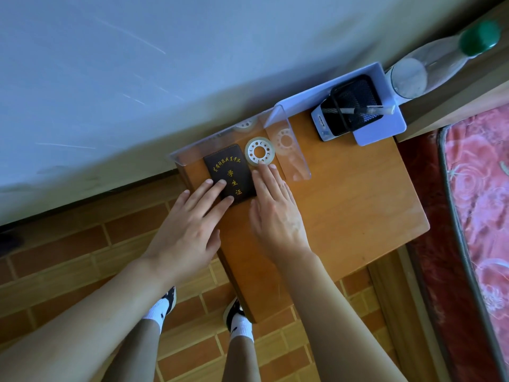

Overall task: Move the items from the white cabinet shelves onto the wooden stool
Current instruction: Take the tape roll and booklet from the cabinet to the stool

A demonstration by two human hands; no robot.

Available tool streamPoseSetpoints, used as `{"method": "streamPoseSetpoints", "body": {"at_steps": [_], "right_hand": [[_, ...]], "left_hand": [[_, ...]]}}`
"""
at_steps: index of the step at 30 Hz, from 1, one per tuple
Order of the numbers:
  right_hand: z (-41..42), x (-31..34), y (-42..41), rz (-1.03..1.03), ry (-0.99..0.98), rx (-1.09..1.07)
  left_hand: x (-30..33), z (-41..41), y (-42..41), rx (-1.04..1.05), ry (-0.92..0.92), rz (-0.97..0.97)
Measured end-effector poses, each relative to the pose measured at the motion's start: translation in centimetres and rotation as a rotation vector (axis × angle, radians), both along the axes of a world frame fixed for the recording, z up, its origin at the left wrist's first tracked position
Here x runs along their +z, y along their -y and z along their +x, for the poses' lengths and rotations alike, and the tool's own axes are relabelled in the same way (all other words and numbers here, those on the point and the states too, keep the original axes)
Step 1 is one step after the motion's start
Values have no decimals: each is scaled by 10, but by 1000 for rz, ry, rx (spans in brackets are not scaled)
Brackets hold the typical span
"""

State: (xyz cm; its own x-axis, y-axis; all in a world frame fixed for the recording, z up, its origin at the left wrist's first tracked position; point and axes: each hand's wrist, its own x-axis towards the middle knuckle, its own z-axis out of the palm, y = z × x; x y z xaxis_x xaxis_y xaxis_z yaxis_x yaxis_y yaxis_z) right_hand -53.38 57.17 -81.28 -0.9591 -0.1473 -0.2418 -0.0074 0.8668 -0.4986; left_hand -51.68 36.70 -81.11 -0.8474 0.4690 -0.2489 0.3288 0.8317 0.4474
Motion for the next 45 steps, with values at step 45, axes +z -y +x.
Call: {"method": "streamPoseSetpoints", "body": {"at_steps": [45], "right_hand": [[21, 33, 4, -58, -5, -70]], "left_hand": [[34, 4, -11, 8, 7, 6]]}}
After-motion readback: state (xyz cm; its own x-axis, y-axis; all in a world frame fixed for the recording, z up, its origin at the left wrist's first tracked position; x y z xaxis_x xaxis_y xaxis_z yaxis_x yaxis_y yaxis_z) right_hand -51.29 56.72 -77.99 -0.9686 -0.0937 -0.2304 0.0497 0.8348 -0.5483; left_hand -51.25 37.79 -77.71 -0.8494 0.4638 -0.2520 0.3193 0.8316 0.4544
